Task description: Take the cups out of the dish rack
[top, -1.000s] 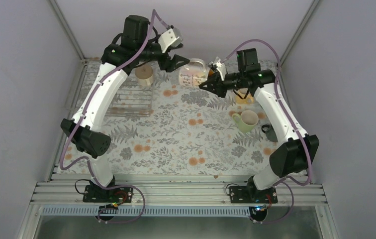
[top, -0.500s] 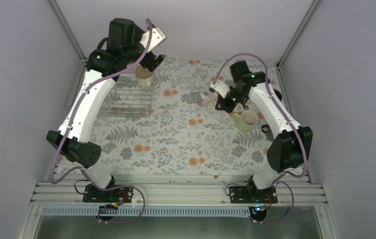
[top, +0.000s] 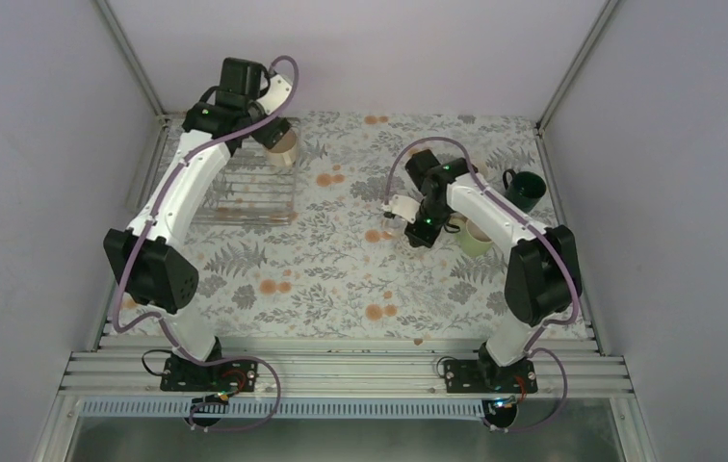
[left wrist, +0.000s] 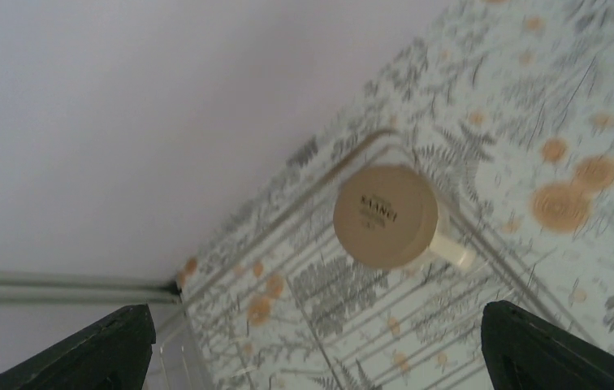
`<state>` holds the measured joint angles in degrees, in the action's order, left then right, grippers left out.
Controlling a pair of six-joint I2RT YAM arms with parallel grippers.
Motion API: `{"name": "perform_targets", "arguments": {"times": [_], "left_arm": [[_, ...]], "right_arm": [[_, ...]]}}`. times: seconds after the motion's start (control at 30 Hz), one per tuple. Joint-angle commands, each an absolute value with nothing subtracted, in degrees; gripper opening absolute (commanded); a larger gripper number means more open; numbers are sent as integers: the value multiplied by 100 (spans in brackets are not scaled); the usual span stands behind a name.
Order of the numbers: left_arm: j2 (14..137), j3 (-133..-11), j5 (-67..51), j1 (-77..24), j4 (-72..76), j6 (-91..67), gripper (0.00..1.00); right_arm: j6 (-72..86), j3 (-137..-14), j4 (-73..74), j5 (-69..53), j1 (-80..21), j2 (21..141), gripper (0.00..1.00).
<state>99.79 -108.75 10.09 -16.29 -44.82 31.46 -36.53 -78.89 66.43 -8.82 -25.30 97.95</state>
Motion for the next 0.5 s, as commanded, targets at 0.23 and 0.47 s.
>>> {"name": "perform_targets", "arguments": {"times": [0.23,0.47], "left_arm": [[9703,-9763,1985,-1633,-3814,3632,100],[10013,-9749,1787,-1645,-4264,3455,100]], "right_arm": [[-3375,-8280,6317,-195,-2810,10227,32],[-3491,-8776,6393,0,-2829,9856,60]]}}
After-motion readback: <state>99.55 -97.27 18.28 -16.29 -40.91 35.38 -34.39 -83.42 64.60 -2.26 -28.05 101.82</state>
